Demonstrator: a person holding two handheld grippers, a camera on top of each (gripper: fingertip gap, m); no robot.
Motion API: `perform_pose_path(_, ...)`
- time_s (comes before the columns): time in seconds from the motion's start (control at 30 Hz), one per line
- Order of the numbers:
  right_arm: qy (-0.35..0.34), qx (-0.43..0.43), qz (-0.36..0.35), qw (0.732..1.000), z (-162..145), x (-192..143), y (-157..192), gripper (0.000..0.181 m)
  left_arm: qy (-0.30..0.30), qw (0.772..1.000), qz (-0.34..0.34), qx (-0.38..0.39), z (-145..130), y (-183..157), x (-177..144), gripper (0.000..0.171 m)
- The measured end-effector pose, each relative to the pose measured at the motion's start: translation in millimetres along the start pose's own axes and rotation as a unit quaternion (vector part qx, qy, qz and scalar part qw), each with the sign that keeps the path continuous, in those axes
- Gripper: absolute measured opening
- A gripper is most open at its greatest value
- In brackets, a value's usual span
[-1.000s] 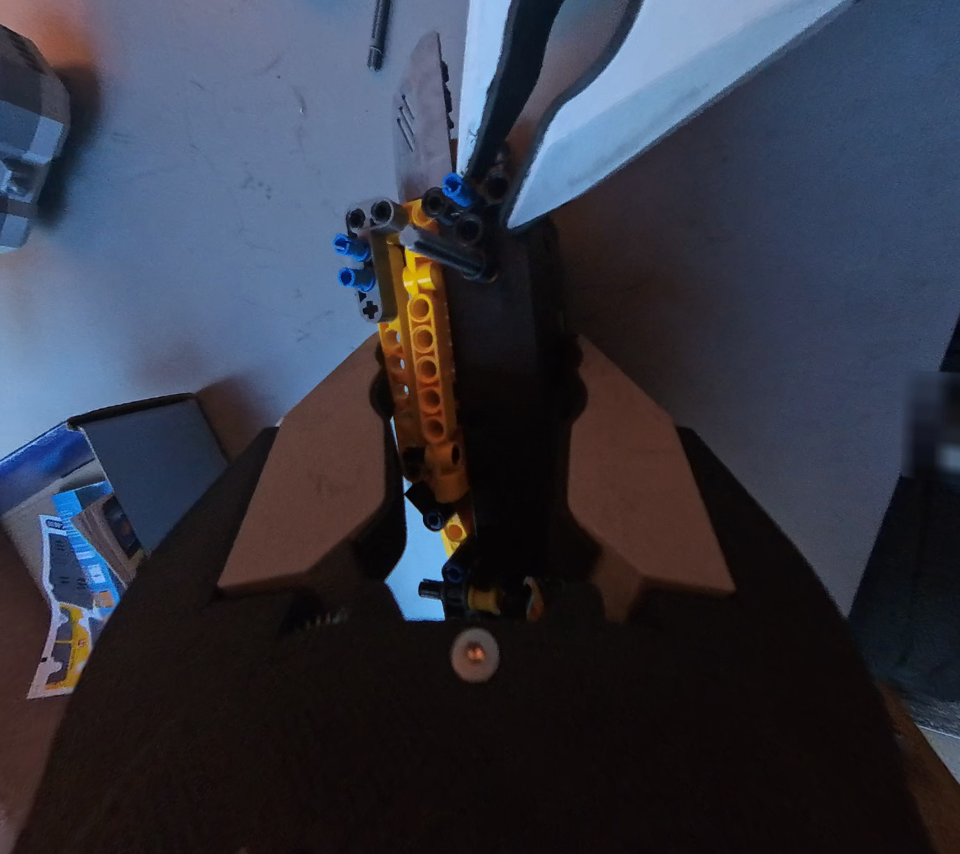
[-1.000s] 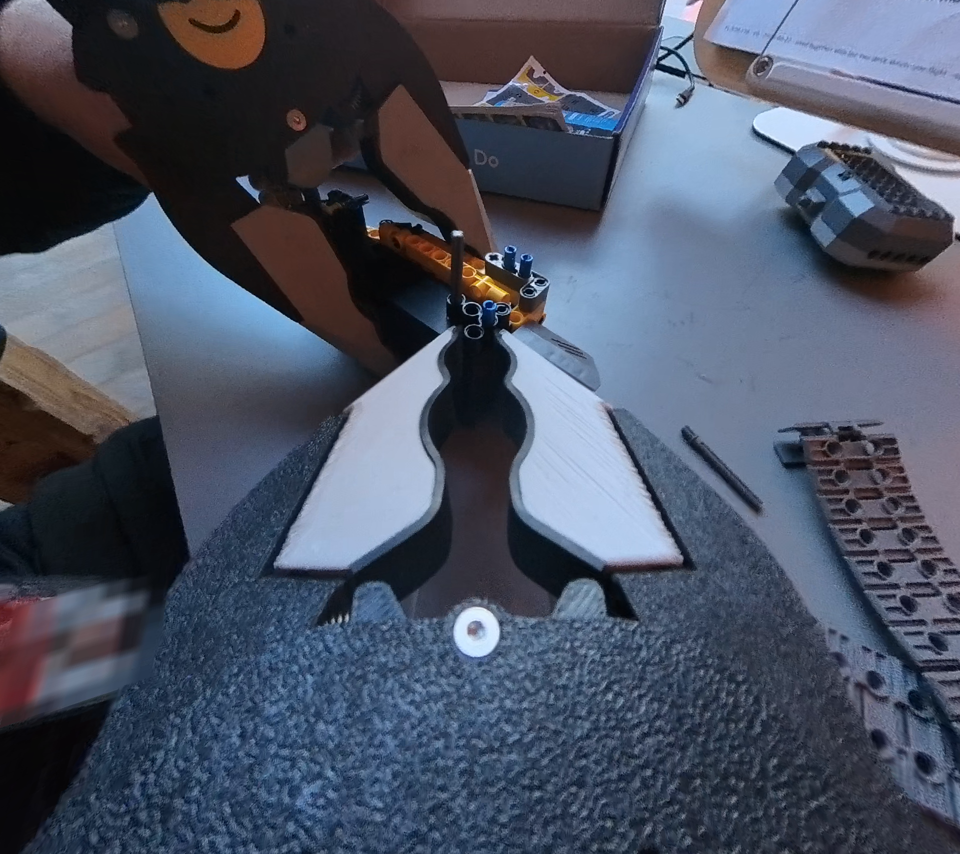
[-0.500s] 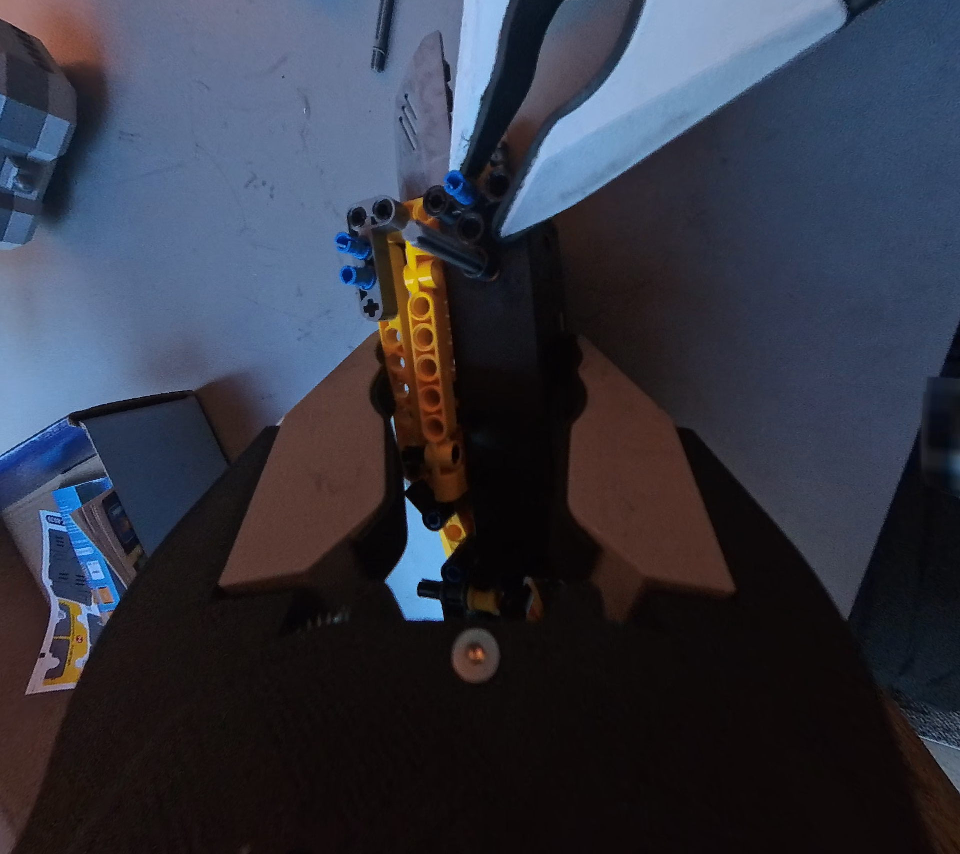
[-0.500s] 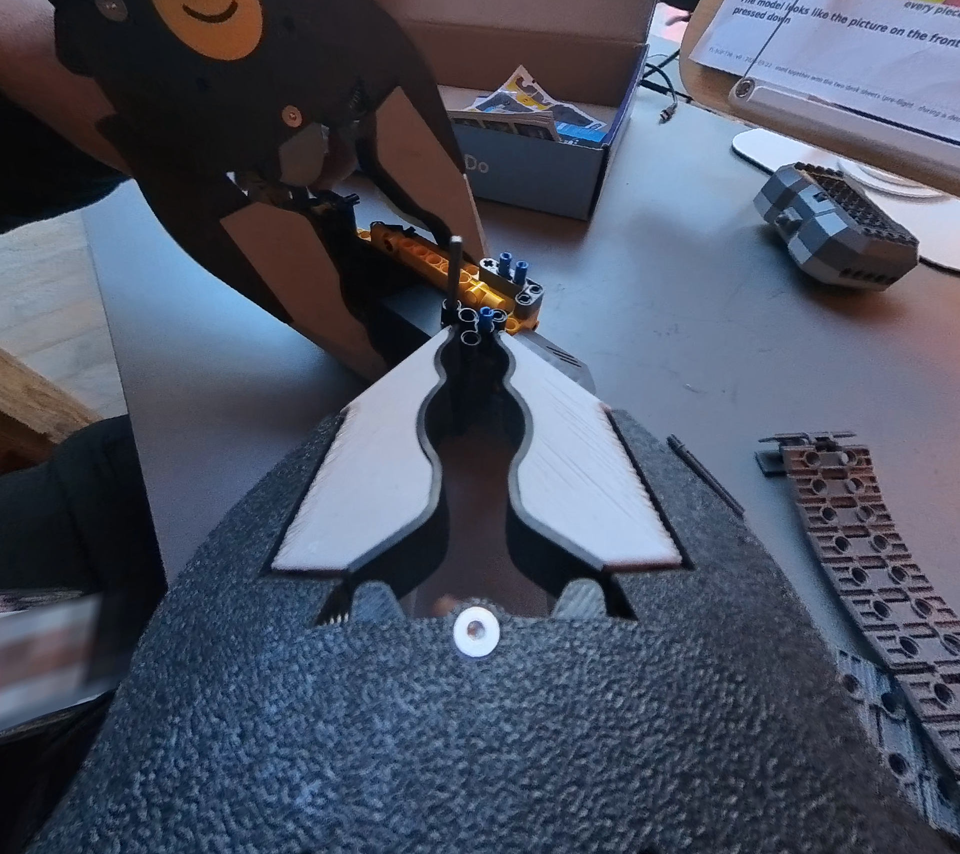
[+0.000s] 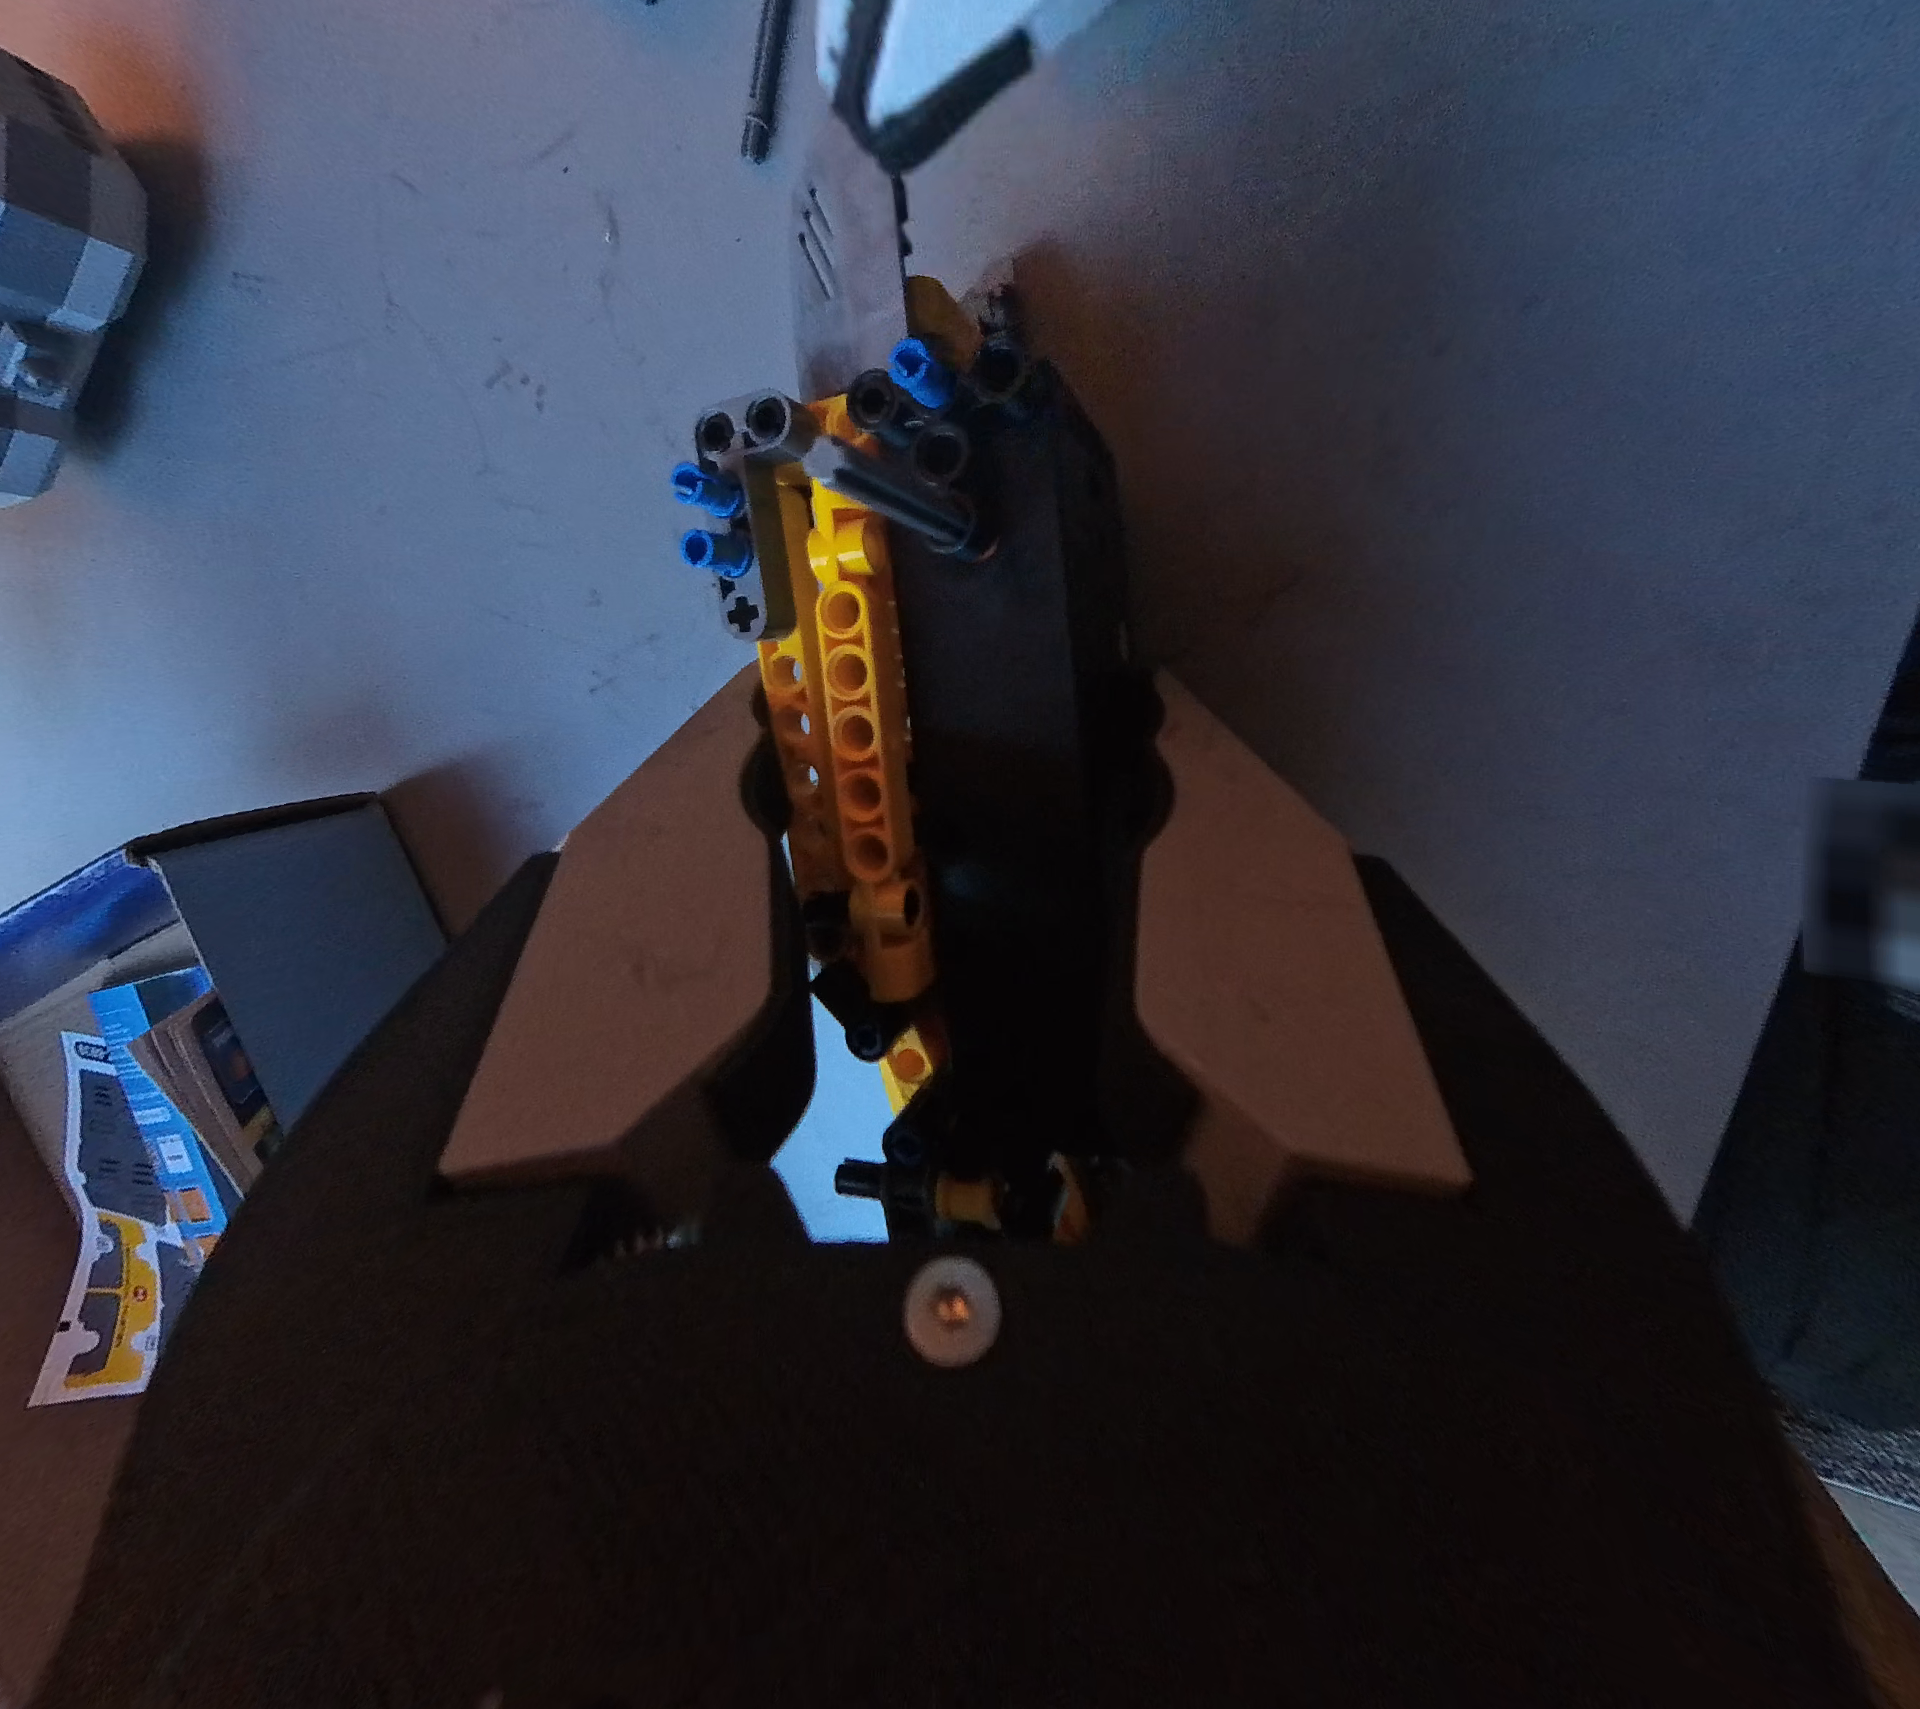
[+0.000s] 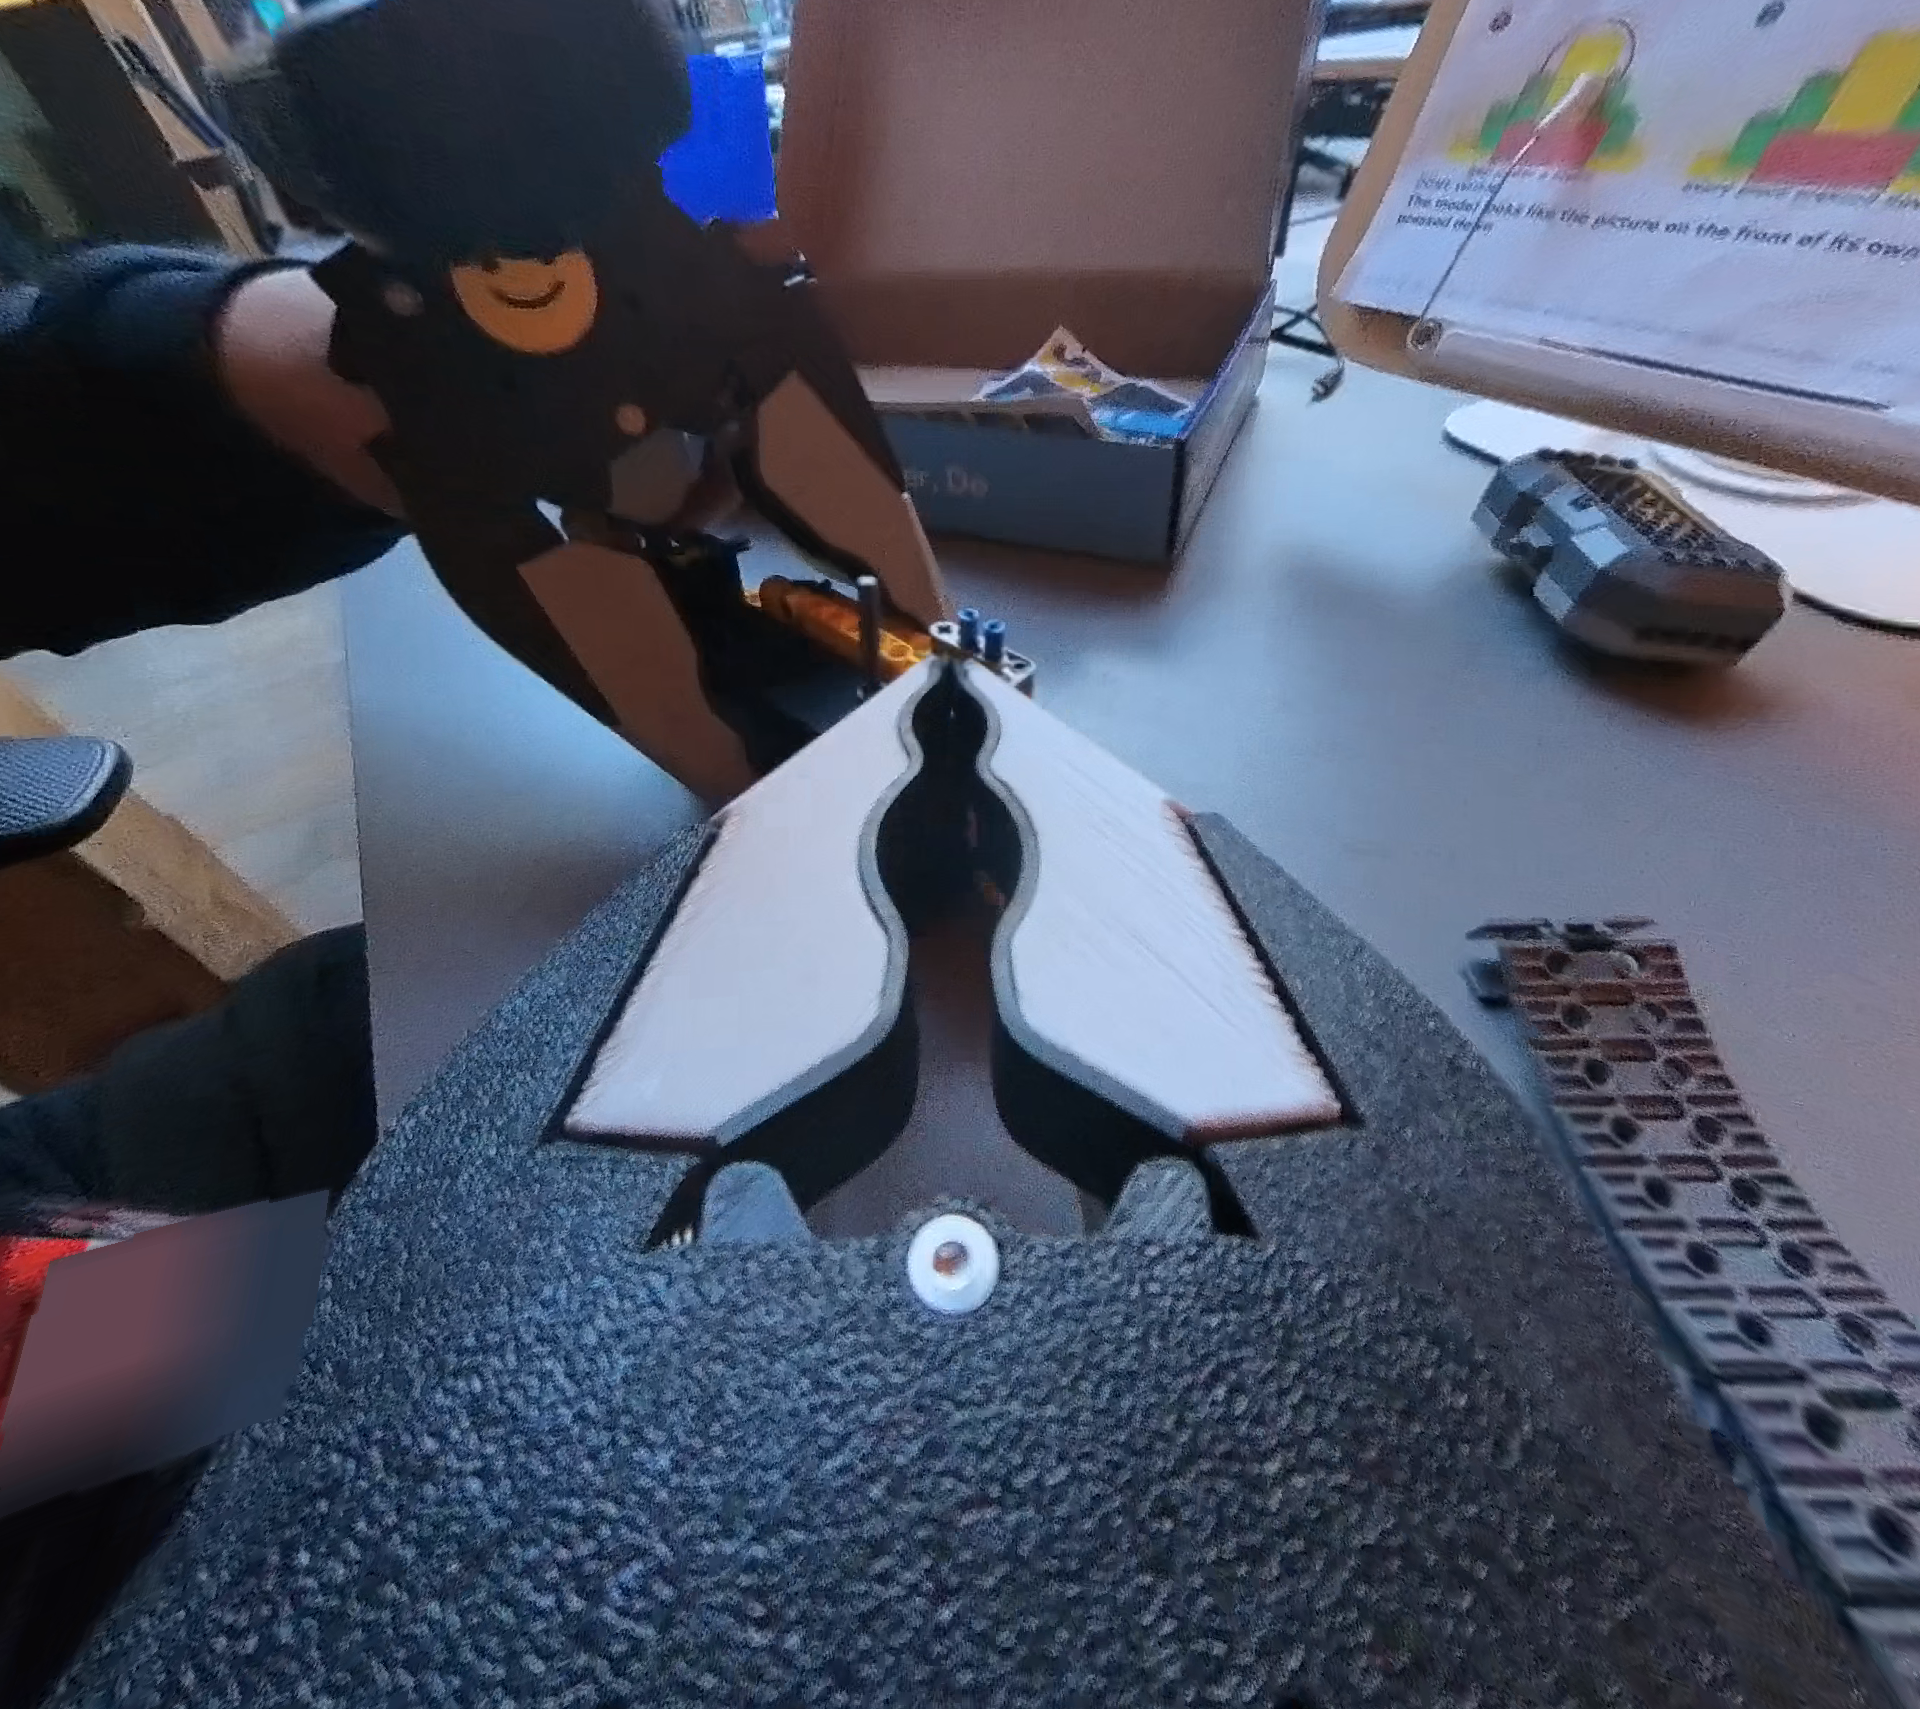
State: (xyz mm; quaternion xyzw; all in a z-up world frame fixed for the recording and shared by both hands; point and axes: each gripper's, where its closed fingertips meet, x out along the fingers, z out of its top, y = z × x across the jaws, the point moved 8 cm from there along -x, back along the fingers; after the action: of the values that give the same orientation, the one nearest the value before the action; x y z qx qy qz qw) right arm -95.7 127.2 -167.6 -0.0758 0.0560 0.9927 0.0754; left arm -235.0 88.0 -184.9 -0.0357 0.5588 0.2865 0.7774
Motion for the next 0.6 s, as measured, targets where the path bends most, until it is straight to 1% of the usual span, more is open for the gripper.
perform_pose_path(0.07, 0.020, -0.003, 0.016, 1.000, 0, 0, -3, 0.001, -0.002, 1.000, -0.003, 0.008, 0, -1, 0, 0.064)
perform_pose_path(0.1, 0.028, -0.007, 0.030, 0.999, 1, 1, -2, 0.005, -0.006, 1.000, -0.009, 0.018, 1, -3, -1, 0.064)
perform_pose_path(0.2, 0.050, -0.025, 0.063, 0.996, 3, 2, 3, 0.005, -0.019, 0.998, -0.029, 0.051, 1, -7, -2, 0.065)
perform_pose_path(0.27, 0.062, -0.030, 0.078, 0.995, 1, 2, 6, 0.003, -0.020, 0.998, -0.037, 0.048, 0, -5, -2, 0.065)
perform_pose_path(0.47, 0.054, 0.009, 0.089, 0.995, -6, 3, 5, 0.009, -0.023, 0.997, -0.040, 0.059, 1, -7, -2, 0.065)
perform_pose_path(0.6, 0.068, -0.001, 0.096, 0.993, -9, 11, 11, 0.003, -0.022, 0.997, -0.029, 0.069, 1, -10, -3, 0.065)
